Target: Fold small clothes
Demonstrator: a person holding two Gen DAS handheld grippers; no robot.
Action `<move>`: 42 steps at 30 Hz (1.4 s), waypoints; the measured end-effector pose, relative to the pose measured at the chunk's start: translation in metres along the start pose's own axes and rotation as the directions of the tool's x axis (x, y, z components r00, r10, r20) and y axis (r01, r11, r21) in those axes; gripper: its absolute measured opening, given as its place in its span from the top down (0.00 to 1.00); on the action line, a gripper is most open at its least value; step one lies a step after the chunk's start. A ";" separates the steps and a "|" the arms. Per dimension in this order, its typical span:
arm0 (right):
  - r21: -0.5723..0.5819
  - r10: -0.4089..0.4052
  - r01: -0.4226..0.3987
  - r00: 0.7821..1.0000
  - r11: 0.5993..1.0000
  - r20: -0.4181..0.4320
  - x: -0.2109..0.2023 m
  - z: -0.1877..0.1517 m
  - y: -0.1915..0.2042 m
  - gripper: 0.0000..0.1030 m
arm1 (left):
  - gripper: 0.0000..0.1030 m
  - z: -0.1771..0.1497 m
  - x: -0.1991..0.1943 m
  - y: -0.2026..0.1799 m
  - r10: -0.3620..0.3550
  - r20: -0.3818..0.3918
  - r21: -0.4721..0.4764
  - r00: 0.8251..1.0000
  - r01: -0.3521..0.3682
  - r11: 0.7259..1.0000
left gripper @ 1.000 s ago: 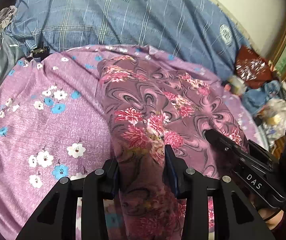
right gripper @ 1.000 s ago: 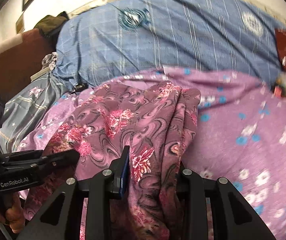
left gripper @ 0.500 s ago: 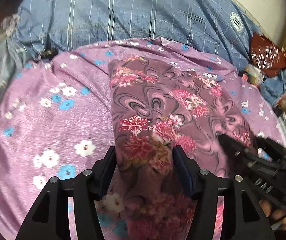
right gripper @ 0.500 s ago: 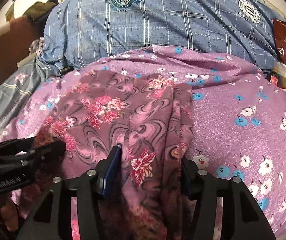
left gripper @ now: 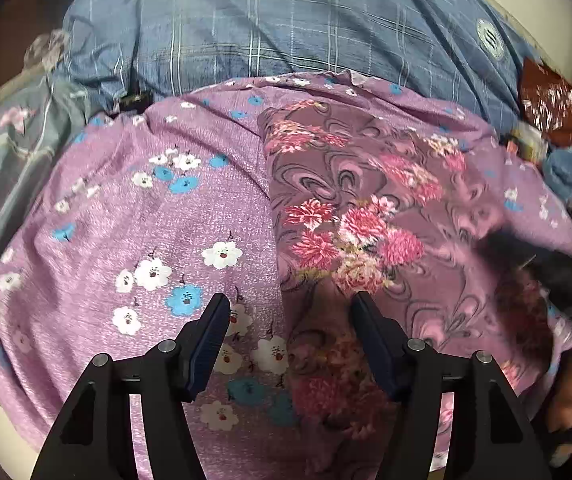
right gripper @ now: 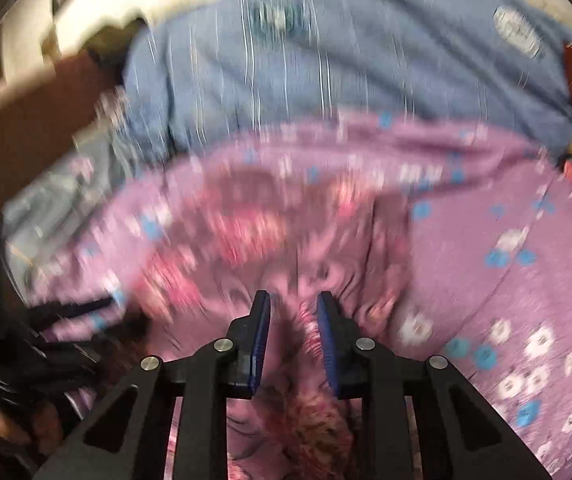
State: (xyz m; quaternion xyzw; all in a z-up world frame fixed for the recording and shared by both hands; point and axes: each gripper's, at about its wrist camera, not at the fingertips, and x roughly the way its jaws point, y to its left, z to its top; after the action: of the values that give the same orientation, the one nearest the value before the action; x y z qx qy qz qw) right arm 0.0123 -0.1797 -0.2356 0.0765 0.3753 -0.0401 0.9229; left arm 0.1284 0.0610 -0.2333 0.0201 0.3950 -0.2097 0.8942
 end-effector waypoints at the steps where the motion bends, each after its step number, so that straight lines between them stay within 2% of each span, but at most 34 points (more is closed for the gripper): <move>1: -0.001 -0.028 0.028 0.999 1.000 -0.038 0.011 -0.002 -0.001 0.79 | 0.38 0.003 0.000 0.001 -0.012 -0.005 -0.012 1.000 0.012 1.000; 5: 0.031 0.009 -0.007 0.999 1.000 -0.039 0.011 0.008 -0.006 0.77 | 0.40 0.023 0.001 0.006 -0.050 -0.016 -0.064 0.999 0.049 0.997; 9: 0.138 0.075 -0.075 0.997 0.988 0.006 0.008 0.029 -0.029 0.73 | 0.40 0.058 0.013 0.007 -0.020 0.011 -0.037 1.000 0.020 0.999; 12: 0.154 0.096 -0.095 0.995 0.983 0.001 0.020 0.047 -0.036 0.76 | 0.40 0.086 0.036 0.003 0.012 0.003 0.002 1.000 -0.012 1.000; 14: 0.158 0.106 -0.100 0.994 0.982 -0.031 0.033 0.055 -0.037 0.77 | 0.40 0.099 0.058 -0.001 0.050 -0.020 0.032 0.999 -0.050 0.998; 15: 0.161 0.105 -0.094 0.993 0.982 -0.056 0.043 0.058 -0.037 0.81 | 0.40 0.105 0.070 -0.001 0.071 -0.031 0.042 0.997 -0.070 0.997; 17: 0.165 0.087 -0.069 0.990 0.984 -0.107 0.062 0.058 -0.041 0.87 | 0.38 0.109 0.088 -0.003 0.083 -0.060 0.042 0.995 -0.081 0.996; 19: 0.187 0.100 -0.078 0.989 0.979 -0.111 0.067 0.058 -0.045 0.88 | 0.38 0.109 0.100 -0.003 0.087 -0.080 0.028 0.993 -0.085 0.996; 21: 0.174 0.091 -0.073 0.991 0.982 -0.098 0.061 0.058 -0.044 0.88 | 0.38 0.109 0.099 -0.005 0.082 -0.061 0.021 0.995 -0.081 0.996; 26: 0.069 -0.023 0.026 0.999 0.997 -0.050 0.031 0.051 -0.023 0.80 | 0.40 0.098 0.072 -0.009 0.097 -0.031 0.011 0.995 -0.096 0.995; 30: 0.024 -0.109 0.109 0.994 0.994 -0.003 -0.008 0.049 -0.003 0.79 | 0.39 0.075 0.025 -0.019 0.135 0.046 0.024 0.990 -0.136 0.990; 31: 0.016 -0.119 0.119 0.993 0.993 0.008 -0.016 0.050 0.001 0.75 | 0.38 0.069 0.014 -0.021 0.146 0.063 0.023 0.987 -0.148 0.989; 34: -0.002 -0.152 0.152 0.987 0.988 0.047 -0.046 0.047 0.012 0.68 | 0.35 0.056 -0.020 -0.024 0.185 0.109 0.021 0.977 -0.189 0.982; 37: -0.011 -0.166 0.167 0.983 0.986 0.078 -0.076 0.045 0.023 0.67 | 0.32 0.045 -0.062 -0.030 0.220 0.169 0.009 0.961 -0.224 0.974; 42: -0.025 -0.197 0.202 0.971 0.979 0.133 -0.124 0.039 0.040 0.60 | 0.26 0.030 -0.124 -0.039 0.228 0.264 -0.003 0.937 -0.236 0.972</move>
State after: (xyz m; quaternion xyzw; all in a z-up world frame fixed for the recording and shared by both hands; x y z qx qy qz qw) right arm -0.0446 -0.1445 -0.1170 0.0181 0.3207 -0.1304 0.9380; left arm 0.0589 0.0639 -0.1190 0.0513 0.2648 -0.1092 0.9567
